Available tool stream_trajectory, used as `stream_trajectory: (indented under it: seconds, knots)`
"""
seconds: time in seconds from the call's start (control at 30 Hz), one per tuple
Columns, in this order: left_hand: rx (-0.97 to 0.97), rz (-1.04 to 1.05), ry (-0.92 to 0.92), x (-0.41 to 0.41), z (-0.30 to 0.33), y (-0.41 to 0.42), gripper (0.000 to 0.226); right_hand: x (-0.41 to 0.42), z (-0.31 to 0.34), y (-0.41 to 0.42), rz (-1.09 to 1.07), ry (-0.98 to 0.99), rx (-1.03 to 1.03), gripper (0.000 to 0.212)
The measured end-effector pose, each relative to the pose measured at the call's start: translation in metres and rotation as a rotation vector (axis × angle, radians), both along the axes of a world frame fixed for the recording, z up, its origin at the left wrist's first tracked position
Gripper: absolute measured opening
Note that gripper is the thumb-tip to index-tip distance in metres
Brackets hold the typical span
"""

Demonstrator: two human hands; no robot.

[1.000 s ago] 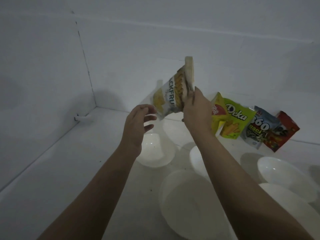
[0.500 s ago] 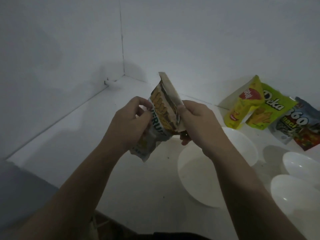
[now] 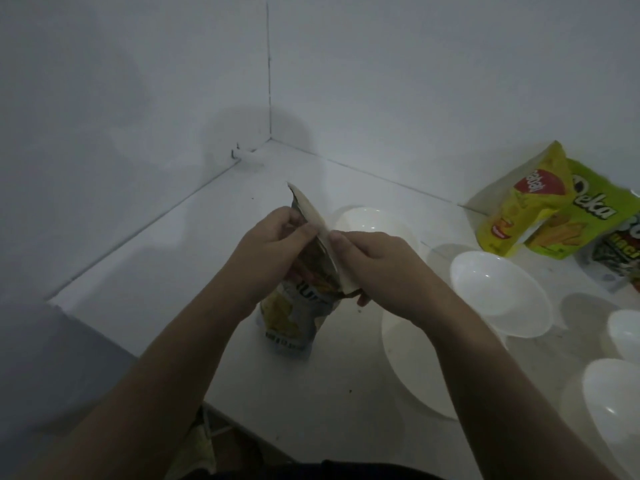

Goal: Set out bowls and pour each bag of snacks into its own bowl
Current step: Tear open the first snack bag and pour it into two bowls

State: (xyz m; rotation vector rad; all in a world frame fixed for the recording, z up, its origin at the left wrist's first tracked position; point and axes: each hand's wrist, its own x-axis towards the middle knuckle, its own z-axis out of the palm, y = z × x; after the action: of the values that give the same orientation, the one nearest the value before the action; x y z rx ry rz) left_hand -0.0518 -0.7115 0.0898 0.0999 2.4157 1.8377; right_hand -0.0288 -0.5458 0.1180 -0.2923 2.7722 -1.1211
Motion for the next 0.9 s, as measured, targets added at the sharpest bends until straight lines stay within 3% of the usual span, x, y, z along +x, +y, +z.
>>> stream_trajectory:
  seconds: [0.1, 0.33, 0.53, 0.63, 0.73, 0.9]
  knots:
    - [0.016, -0.028, 0.029, -0.003, 0.003, 0.003, 0.026, -0.004, -0.001, 0.0, -0.02, 0.06, 0.027, 0.05]
    - [0.088, -0.048, 0.104, -0.003, 0.008, 0.016, 0.034, -0.01, -0.001, -0.004, -0.038, -0.163, -0.449, 0.04]
    - [0.219, -0.069, 0.034, -0.002, 0.009, 0.022, 0.038, -0.018, -0.003, -0.003, -0.048, -0.3, -0.665, 0.057]
    - [0.264, -0.079, 0.0, -0.005, 0.011, 0.025, 0.045, -0.019, -0.003, -0.002, -0.03, -0.301, -0.678, 0.054]
    - [0.302, -0.077, -0.01, -0.005, 0.013, 0.028, 0.035, -0.019, -0.003, -0.001, -0.008, -0.214, -0.572, 0.051]
    - [0.351, -0.068, 0.017, -0.004, 0.013, 0.033, 0.028, -0.021, 0.0, 0.005, 0.014, -0.075, -0.393, 0.028]
